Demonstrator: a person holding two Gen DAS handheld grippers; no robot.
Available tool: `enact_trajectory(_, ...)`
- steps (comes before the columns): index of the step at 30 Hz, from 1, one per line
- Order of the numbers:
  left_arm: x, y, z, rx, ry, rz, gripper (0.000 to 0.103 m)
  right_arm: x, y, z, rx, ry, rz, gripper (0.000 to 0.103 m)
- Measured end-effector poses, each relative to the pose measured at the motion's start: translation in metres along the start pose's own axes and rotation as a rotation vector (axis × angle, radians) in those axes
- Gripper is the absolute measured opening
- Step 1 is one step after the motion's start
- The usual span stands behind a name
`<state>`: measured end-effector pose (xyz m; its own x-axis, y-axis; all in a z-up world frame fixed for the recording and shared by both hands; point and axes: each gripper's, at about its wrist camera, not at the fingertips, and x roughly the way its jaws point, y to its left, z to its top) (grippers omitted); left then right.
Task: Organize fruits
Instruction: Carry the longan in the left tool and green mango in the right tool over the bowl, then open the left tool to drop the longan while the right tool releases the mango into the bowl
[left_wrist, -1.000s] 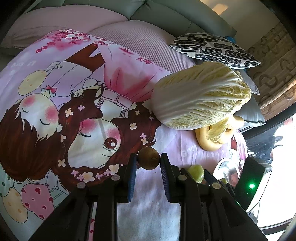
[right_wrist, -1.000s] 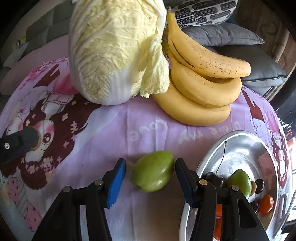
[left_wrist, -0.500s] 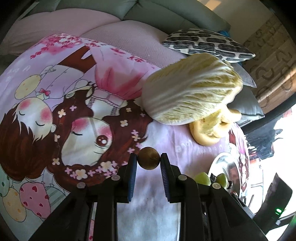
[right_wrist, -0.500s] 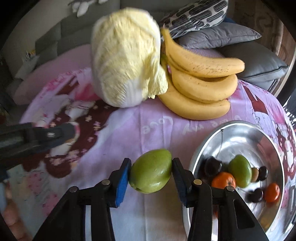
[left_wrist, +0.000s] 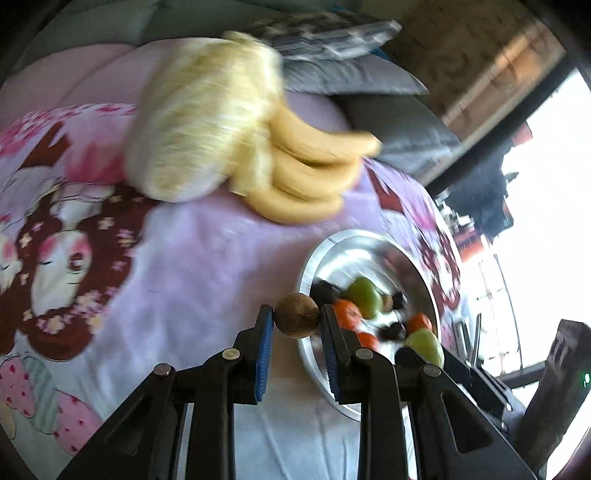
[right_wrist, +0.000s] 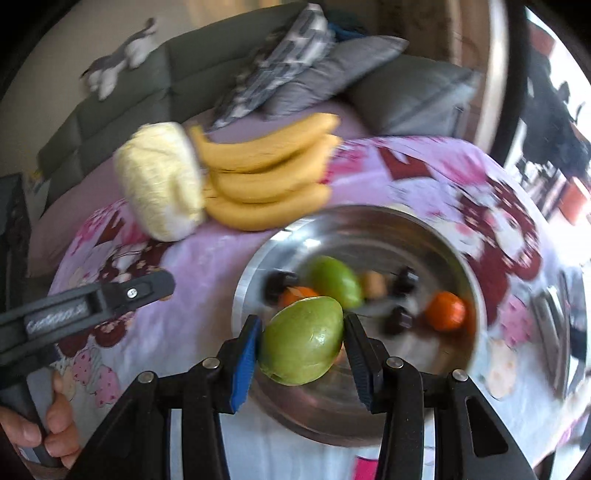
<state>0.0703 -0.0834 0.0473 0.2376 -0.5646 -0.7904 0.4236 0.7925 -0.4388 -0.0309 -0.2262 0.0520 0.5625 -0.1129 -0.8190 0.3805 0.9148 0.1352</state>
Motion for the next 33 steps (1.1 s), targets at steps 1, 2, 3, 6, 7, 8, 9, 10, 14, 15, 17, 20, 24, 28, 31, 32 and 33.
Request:
enact_trajectory(1, 0.005, -0.011, -0.003, 0.027, 0.014, -0.004, 0.026, 0.001, -0.007, -0.002, 0.014, 0.007, -0.009, 0.048)
enact_trajectory(2, 0.011, -0.021, -0.007, 0.053, 0.031, -0.01, 0.026, 0.0, -0.017, -0.004, 0.033, 0.015, -0.017, 0.048)
enact_trajectory(3, 0.017, -0.028, -0.01, 0.07, 0.045, -0.013, 0.026, 0.001, -0.026, -0.007, 0.047, 0.025, -0.023, 0.048)
enact_trajectory(6, 0.038, -0.045, -0.02, 0.109, 0.105, -0.003, 0.026, 0.004, -0.045, -0.016, 0.076, 0.056, -0.041, 0.048)
enact_trajectory(7, 0.044, -0.051, -0.023, 0.121, 0.117, 0.009, 0.026, 0.007, -0.05, -0.018, 0.085, 0.064, -0.041, 0.048)
enact_trajectory(8, 0.051, -0.057, -0.026, 0.139, 0.126, 0.027, 0.026, 0.009, -0.053, -0.019, 0.091, 0.07, -0.039, 0.048)
enact_trajectory(9, 0.054, -0.059, -0.026, 0.144, 0.131, 0.035, 0.026, 0.01, -0.056, -0.02, 0.095, 0.075, -0.038, 0.048)
enact_trajectory(10, 0.058, -0.062, -0.027, 0.15, 0.141, 0.043, 0.026, 0.014, -0.057, -0.02, 0.095, 0.08, -0.039, 0.048)
enact_trajectory(14, 0.065, -0.063, -0.029, 0.165, 0.15, 0.081, 0.026, 0.022, -0.058, -0.023, 0.093, 0.101, -0.028, 0.048)
enact_trajectory(15, 0.066, -0.063, -0.029, 0.165, 0.151, 0.087, 0.026, 0.025, -0.057, -0.024, 0.092, 0.106, -0.026, 0.048)
enact_trajectory(17, 0.068, -0.06, -0.029, 0.16, 0.156, 0.097, 0.027, 0.028, -0.056, -0.026, 0.086, 0.116, -0.028, 0.048)
enact_trajectory(20, 0.067, -0.057, -0.028, 0.154, 0.158, 0.109, 0.031, 0.029, -0.054, -0.026, 0.078, 0.119, -0.028, 0.049)
enact_trajectory(24, 0.066, -0.055, -0.029, 0.153, 0.162, 0.13, 0.046, 0.027, -0.054, -0.027, 0.068, 0.115, -0.032, 0.049)
enact_trajectory(28, 0.056, -0.06, -0.031, 0.16, 0.148, 0.139, 0.061, 0.022, -0.054, -0.027, 0.063, 0.105, -0.025, 0.049)
enact_trajectory(31, 0.046, -0.059, -0.035, 0.145, 0.133, 0.143, 0.067, 0.021, -0.055, -0.028, 0.055, 0.107, -0.026, 0.05)
enact_trajectory(32, 0.043, -0.058, -0.036, 0.138, 0.13, 0.146, 0.067, 0.02, -0.055, -0.029, 0.054, 0.107, -0.027, 0.051)
enact_trajectory(33, 0.04, -0.057, -0.038, 0.131, 0.123, 0.151, 0.069, 0.019, -0.055, -0.03, 0.052, 0.108, -0.027, 0.051)
